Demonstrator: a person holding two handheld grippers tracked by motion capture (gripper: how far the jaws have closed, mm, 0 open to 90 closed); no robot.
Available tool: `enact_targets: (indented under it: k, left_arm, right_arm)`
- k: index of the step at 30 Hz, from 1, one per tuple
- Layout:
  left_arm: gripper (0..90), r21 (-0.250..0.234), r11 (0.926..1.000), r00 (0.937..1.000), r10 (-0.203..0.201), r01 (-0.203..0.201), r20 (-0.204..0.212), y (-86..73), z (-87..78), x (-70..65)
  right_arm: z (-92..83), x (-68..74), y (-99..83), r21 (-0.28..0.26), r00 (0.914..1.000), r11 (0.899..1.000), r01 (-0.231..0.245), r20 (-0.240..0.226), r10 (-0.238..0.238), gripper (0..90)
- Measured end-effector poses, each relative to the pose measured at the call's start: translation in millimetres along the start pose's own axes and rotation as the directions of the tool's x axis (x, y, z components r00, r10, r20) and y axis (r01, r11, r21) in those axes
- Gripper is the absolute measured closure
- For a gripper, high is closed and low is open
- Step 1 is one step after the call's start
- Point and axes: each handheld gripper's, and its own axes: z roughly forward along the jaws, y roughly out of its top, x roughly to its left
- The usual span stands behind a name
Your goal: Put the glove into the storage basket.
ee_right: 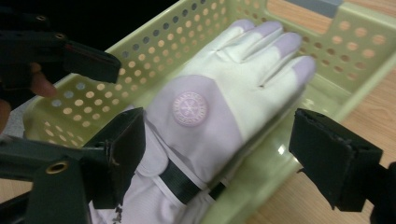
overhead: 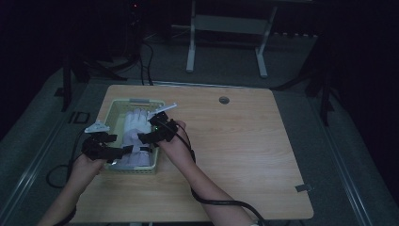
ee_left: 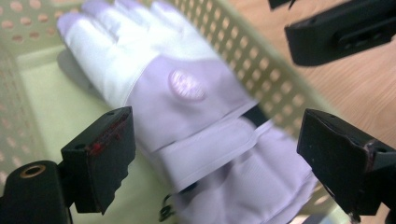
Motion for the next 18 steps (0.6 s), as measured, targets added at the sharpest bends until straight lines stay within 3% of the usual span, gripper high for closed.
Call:
enact_targets:
  k: [4, 7, 12, 18]
  left_arm:
    - [11.8, -0.056, 0.9982, 0.9998, 0.021, -0.021, -0.001, 3.7, -2.4, -11.1]
    - [11.8, -0.047, 0.9985, 0.9989, 0.030, -0.028, 0.037, 7.2, 1.0, -21.5]
    - [11.8, -0.018, 0.9962, 0.9955, 0.086, -0.085, 0.041, 12.0, 10.0, -42.7]
    - [11.8, -0.049, 0.9960, 0.9965, 0.076, -0.075, 0.034, 13.8, 18.4, -66.4]
  right_arm:
    - [-7.4, -7.9, -3.8, -0.005, 1.0000, 1.000, 0.002, -0.001, -0.002, 17.2]
    - [-13.3, -13.5, -7.8, -0.008, 0.9999, 1.000, 0.005, 0.011, -0.005, 16.6]
    - [-27.2, -24.2, -15.1, -0.022, 0.9999, 1.000, 0.004, 0.017, -0.004, 16.0]
    - [-40.8, -37.9, -22.4, -0.025, 0.9986, 0.999, 0.023, 0.047, -0.022, 15.6]
